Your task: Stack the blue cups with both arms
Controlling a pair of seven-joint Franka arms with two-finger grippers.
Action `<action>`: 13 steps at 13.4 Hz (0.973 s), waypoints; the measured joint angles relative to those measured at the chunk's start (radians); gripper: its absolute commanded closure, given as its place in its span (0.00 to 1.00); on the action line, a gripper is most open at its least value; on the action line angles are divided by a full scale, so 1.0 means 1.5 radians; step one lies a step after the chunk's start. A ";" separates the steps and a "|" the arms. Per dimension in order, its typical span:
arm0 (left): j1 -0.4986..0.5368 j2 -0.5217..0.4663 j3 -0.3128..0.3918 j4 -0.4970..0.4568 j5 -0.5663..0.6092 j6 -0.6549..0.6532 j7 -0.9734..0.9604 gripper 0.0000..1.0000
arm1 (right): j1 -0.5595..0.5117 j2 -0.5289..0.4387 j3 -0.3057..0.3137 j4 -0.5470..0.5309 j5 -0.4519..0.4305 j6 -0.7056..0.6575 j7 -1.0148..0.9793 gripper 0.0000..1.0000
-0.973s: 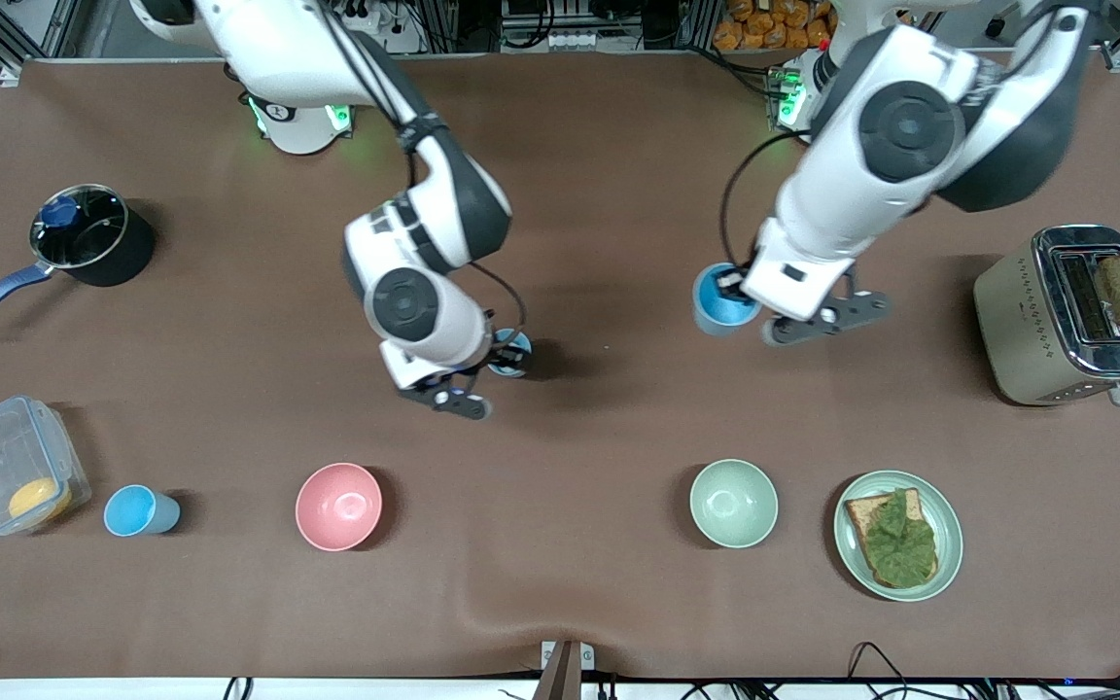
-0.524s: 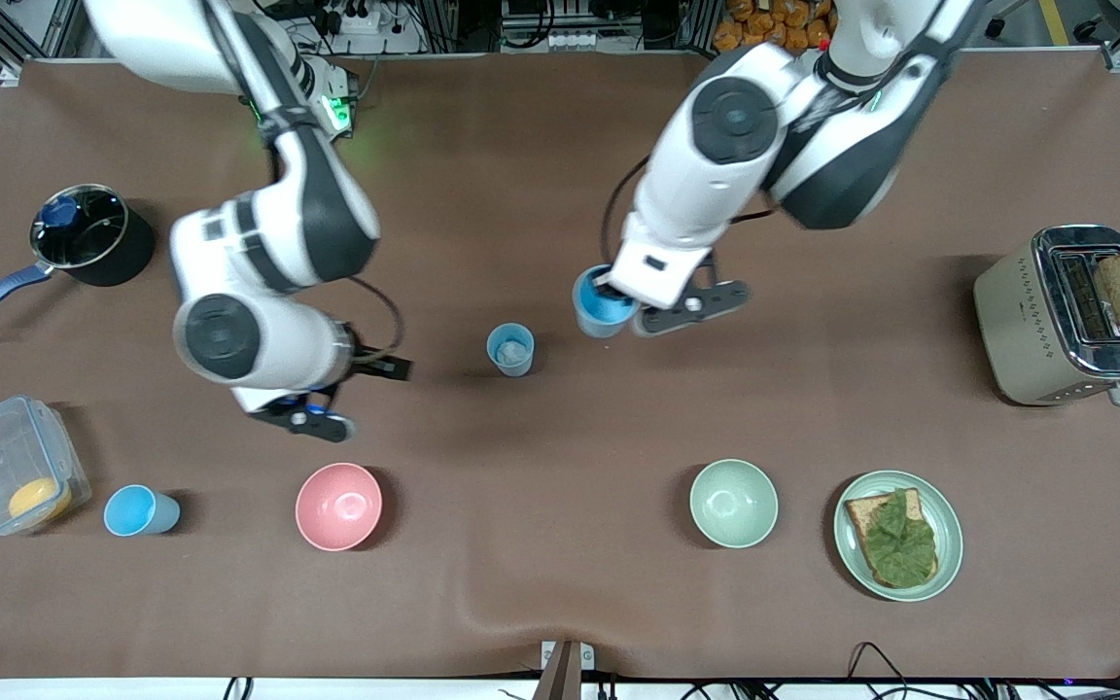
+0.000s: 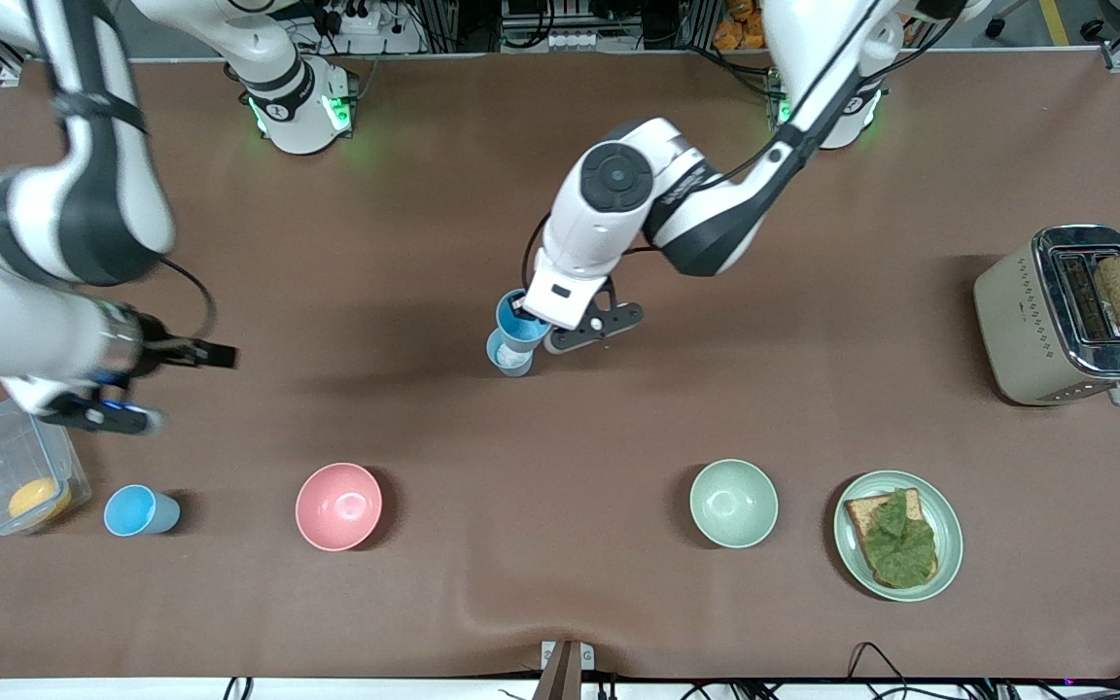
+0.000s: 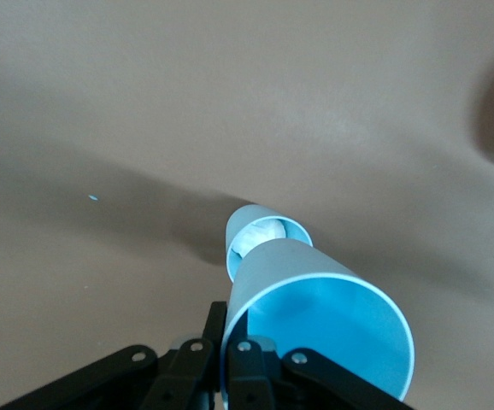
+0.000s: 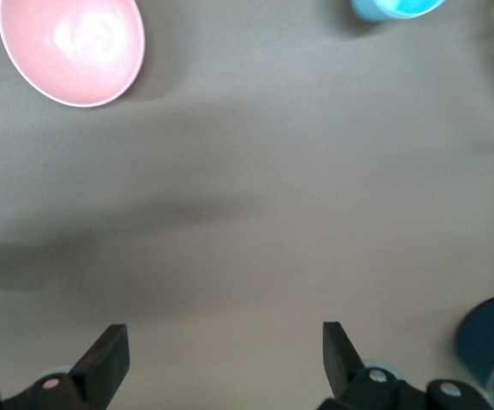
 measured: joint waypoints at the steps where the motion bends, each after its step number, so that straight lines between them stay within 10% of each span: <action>1: -0.025 0.011 0.021 0.000 0.000 0.012 -0.001 1.00 | -0.026 -0.038 0.003 -0.017 -0.002 0.003 -0.022 0.00; 9: -0.085 0.068 0.071 0.004 0.000 0.074 -0.003 0.98 | -0.076 -0.171 0.019 -0.050 -0.025 -0.026 -0.054 0.00; 10: -0.085 0.070 0.072 0.004 0.000 0.074 -0.003 0.20 | -0.076 -0.171 0.023 -0.048 -0.028 -0.027 -0.058 0.00; 11: -0.085 0.071 0.073 0.004 0.000 0.074 -0.002 0.00 | -0.076 -0.171 0.024 -0.043 -0.029 -0.033 -0.060 0.00; 13: -0.084 0.071 0.075 0.010 0.000 0.075 -0.001 0.00 | -0.076 -0.171 0.024 -0.031 -0.029 -0.051 -0.061 0.00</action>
